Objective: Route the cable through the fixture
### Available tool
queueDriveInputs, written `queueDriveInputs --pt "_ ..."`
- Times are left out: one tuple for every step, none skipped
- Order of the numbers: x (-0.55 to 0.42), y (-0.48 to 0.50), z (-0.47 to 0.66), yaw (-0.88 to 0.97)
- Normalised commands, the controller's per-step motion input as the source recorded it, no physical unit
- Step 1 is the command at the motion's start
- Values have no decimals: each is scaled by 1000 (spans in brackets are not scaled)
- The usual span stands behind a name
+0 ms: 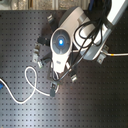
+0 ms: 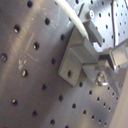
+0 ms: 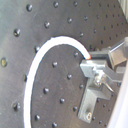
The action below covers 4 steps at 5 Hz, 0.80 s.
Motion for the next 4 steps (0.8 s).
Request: queueDriveInputs --pt "-492 -235 50 0" --pt "-553 -22 -38 126" --pt "-10 3 0 0" --pt "143 88 -3 0"
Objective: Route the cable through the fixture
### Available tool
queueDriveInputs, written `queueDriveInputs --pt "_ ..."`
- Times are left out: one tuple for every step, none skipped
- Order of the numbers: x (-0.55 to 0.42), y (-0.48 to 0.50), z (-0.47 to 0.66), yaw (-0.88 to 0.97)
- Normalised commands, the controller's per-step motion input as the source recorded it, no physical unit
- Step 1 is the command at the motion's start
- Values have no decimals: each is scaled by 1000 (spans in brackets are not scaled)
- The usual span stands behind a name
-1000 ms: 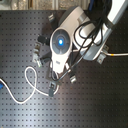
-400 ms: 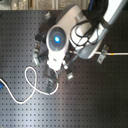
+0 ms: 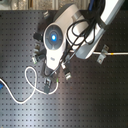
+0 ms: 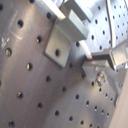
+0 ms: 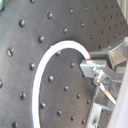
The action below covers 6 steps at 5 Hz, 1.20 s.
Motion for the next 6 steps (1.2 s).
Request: queueDriveInputs --pt "102 0 -1 29" --pt "16 -6 0 0" --pt "21 58 -1 57" --pt "4 10 0 0" --pt "5 14 0 0" --pt "5 12 0 0"
